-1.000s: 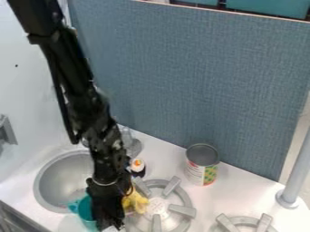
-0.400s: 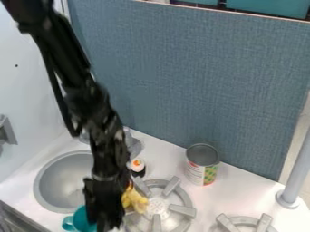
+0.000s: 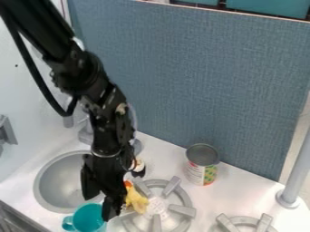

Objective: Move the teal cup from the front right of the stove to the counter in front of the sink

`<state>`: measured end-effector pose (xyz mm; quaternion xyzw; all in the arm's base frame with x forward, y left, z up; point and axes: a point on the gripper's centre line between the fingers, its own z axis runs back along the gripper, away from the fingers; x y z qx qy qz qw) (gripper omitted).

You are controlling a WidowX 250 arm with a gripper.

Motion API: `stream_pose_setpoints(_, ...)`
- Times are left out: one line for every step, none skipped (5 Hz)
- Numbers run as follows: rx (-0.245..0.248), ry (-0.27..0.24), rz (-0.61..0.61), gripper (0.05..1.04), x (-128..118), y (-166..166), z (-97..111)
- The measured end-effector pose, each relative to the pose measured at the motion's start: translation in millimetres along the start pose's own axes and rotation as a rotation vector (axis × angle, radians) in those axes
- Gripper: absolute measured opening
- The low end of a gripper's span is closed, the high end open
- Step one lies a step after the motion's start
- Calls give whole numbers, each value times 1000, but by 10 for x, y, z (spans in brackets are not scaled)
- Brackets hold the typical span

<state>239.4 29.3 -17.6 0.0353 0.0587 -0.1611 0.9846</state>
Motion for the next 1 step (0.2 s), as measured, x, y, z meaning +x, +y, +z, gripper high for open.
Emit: stream_pose_setpoints(54,-66,-97,1002,127,-170,362)
